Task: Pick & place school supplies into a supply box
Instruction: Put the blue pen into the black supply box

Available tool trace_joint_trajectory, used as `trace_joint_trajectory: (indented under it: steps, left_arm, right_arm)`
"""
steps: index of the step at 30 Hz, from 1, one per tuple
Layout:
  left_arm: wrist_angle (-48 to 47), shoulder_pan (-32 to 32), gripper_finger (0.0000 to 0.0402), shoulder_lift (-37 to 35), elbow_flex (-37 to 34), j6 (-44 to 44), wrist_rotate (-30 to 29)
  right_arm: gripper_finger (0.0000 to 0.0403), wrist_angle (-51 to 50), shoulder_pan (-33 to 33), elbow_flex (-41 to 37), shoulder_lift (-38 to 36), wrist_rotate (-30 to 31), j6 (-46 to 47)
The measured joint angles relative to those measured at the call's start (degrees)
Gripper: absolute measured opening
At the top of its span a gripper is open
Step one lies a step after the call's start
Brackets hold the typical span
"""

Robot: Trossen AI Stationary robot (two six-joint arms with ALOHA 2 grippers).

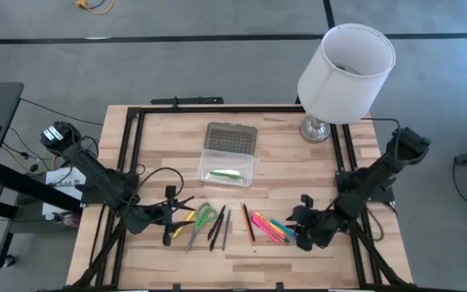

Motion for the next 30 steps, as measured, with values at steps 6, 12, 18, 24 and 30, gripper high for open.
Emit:
trace_joint_trajectory:
  steps: [6,12,18,24,30]
  left_arm:
    - [0.3,-0.13,0.0169,0.0,0.0,0.8,-1.43]
    - [0.29,-0.11,0.0169,0.0,0.0,0.84,-1.49]
    - [-0.12,-0.11,0.0169,0.0,0.0,0.82,-1.5]
    - [-0.2,-0.11,0.0169,0.0,0.0,0.82,-1.49]
    - [-0.23,-0.11,0.0169,0.0,0.0,0.8,-1.49]
  right_arm:
    - [0.0107,-0.45,-0.2,3.57,6.64,-0.73,1.11]
    - [0.0107,-5.97,-1.1,6.92,8.6,-3.04,2.06]
    - [0.0107,-8.08,-0.93,7.27,8.59,-3.5,4.52]
    - [0.0107,-7.29,0.19,7.27,8.59,-5.51,5.12]
    - [0.0107,-7.3,1.35,7.27,8.58,-5.61,5.03]
